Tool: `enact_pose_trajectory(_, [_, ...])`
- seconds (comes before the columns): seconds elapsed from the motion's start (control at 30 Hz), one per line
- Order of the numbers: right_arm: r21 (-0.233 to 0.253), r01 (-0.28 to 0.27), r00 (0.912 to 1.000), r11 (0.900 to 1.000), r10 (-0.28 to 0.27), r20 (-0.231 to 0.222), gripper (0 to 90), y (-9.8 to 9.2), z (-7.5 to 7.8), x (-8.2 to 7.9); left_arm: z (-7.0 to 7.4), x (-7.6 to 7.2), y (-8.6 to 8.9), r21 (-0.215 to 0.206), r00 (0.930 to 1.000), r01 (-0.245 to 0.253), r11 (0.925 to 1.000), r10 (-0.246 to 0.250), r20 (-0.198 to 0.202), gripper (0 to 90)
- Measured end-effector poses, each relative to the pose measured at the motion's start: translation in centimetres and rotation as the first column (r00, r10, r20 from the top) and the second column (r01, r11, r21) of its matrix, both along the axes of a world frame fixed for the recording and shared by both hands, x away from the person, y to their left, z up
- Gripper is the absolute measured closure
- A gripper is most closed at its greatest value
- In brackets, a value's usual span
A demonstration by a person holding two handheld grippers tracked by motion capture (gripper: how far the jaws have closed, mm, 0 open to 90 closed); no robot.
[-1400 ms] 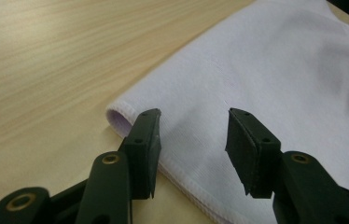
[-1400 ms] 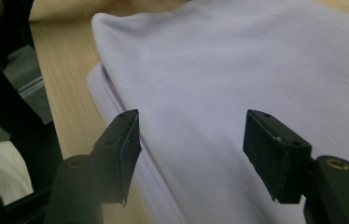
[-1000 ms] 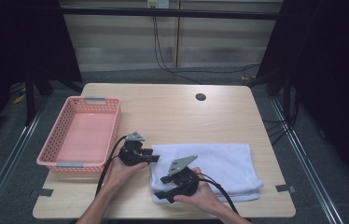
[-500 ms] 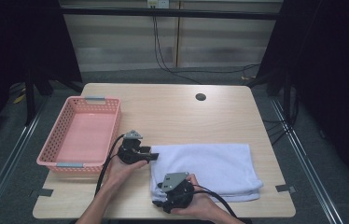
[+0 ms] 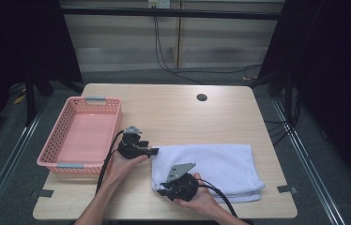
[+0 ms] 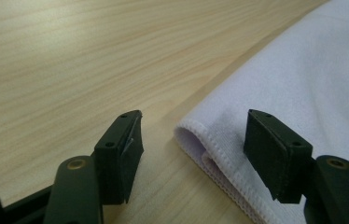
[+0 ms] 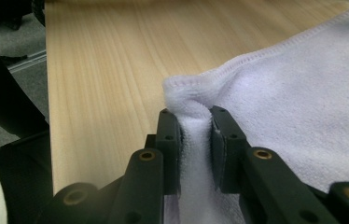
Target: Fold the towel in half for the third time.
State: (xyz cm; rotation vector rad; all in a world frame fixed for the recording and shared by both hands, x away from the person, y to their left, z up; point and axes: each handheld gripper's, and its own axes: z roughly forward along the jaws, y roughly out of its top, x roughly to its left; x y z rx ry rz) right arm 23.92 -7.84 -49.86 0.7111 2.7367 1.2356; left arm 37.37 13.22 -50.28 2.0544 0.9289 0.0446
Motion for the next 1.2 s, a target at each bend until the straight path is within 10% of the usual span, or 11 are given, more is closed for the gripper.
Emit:
enact_pose_trajectory(0.4, [0.010,-0.010,0.9999,1.000,0.010,-0.014,75.7,-0.2,0.0,0.1,-0.4,-0.4,-1.2,0.032,0.9944,0.098,0.9947,-0.099,0.038,43.2])
enact_pose_trajectory(0.57, [0.014,-0.007,0.9995,1.000,0.008,-0.032,76.5,-0.3,0.2,0.2,-0.2,-1.3,-2.4,0.038,0.9886,0.145,0.9886,-0.147,0.033,74.4])
enact_pose_trajectory(0.73, [0.038,-0.003,0.9994,0.999,0.004,-0.033,77.5,-0.8,1.2,0.4,0.2,-0.7,-1.5,-0.119,0.9949,0.092,0.9887,-0.096,-0.031,78.8])
enact_pose_trajectory(1.2, [0.197,0.062,0.9980,0.978,-0.064,0.001,77.5,-2.3,6.6,1.2,5.0,0.6,-1.3,-0.233,0.9986,0.051,0.9712,-0.052,0.001,78.9])
